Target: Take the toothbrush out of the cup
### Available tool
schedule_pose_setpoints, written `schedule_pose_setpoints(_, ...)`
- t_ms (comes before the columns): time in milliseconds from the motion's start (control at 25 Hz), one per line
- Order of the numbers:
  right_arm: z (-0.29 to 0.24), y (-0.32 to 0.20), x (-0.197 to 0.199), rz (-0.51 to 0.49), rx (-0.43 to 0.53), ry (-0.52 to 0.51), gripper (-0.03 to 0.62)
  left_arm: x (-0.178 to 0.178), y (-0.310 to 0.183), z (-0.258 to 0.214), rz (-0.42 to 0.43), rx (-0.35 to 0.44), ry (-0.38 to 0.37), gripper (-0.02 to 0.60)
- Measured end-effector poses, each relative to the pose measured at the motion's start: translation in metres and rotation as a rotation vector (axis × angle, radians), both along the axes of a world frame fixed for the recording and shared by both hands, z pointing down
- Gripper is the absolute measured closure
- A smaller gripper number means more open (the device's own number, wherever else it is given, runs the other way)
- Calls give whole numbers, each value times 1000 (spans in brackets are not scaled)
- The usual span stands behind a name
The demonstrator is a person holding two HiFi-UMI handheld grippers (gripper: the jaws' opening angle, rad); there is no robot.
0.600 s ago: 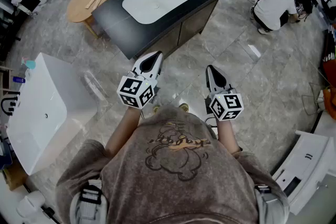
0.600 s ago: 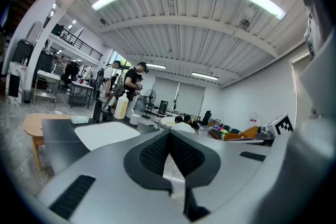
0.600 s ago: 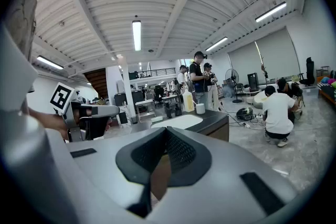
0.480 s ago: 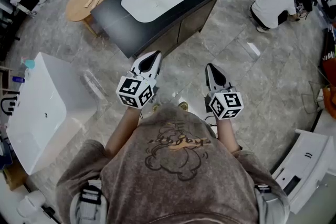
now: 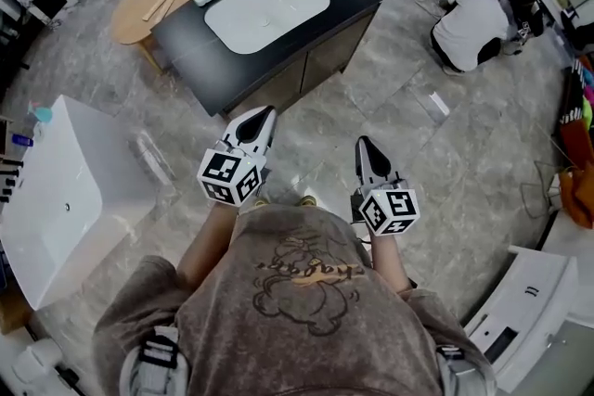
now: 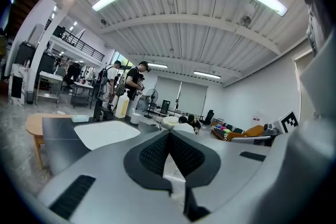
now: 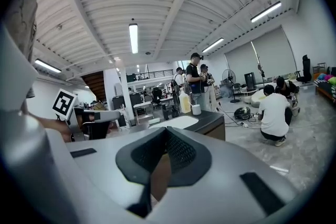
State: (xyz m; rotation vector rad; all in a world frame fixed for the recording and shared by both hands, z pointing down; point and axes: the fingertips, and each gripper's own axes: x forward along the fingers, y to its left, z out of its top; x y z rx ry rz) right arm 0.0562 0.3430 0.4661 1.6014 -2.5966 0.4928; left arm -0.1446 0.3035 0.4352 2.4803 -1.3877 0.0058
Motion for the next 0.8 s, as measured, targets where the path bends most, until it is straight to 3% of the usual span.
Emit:
schedule_pose_setpoints(440, 23, -16, 26, -32, -29, -3, 591, 29, -10, -5, -32, 14, 31, 561)
schedule_pose_setpoints(800, 20, -87, 7, -33, -40, 10, 591, 19, -90, -3, 12, 21, 36, 561)
